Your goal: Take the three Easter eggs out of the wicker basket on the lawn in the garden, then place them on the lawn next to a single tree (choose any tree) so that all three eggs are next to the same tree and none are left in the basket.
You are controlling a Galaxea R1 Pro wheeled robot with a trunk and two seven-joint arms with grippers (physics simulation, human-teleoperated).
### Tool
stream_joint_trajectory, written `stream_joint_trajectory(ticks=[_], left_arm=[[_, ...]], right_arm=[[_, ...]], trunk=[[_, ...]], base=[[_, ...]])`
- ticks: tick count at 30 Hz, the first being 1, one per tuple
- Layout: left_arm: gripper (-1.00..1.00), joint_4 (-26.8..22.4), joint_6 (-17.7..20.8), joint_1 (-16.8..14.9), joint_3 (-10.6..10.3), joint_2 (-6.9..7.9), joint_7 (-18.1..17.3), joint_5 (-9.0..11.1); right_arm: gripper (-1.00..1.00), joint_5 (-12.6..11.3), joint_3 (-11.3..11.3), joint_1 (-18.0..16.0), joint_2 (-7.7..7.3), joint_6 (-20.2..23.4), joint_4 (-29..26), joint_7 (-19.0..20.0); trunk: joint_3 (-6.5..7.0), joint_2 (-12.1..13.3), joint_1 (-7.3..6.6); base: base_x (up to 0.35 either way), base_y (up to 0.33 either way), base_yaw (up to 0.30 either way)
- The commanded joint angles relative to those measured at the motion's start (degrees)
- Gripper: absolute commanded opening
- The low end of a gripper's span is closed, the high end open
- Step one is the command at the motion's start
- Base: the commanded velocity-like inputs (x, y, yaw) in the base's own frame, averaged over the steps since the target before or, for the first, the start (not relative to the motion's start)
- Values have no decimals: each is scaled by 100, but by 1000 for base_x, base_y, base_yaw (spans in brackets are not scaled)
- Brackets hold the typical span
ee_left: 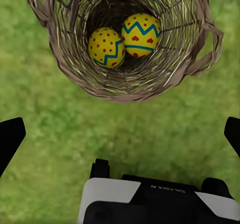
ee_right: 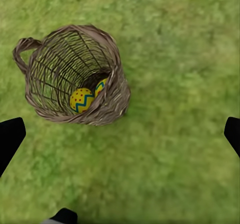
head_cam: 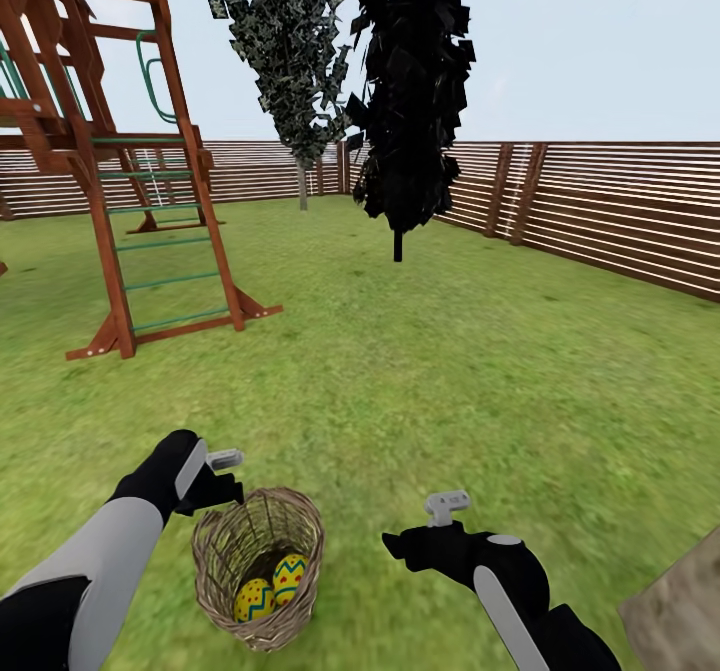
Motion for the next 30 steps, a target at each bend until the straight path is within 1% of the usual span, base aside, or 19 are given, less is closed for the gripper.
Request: stream_joint_trajectory(ticks=[1, 26, 30], left_arm=[[100, -6, 23, -3, 18, -5, 49, 51], [100, -14, 23, -3, 0, -22, 38, 49], [100, -21, 23, -3, 0, 2, 28, 61]], right_arm=[[100, -61, 11, -6, -5, 13, -7, -60], [100, -50, 11, -6, 15, 18, -6, -69], [100, -42, 11, -6, 23, 18, -3, -69]], trunk=[[-25, -46, 23], [-474, -1049, 572], [-474, -1049, 572]], base=[[0, 0, 0], [0, 0, 0], [0, 0, 0]])
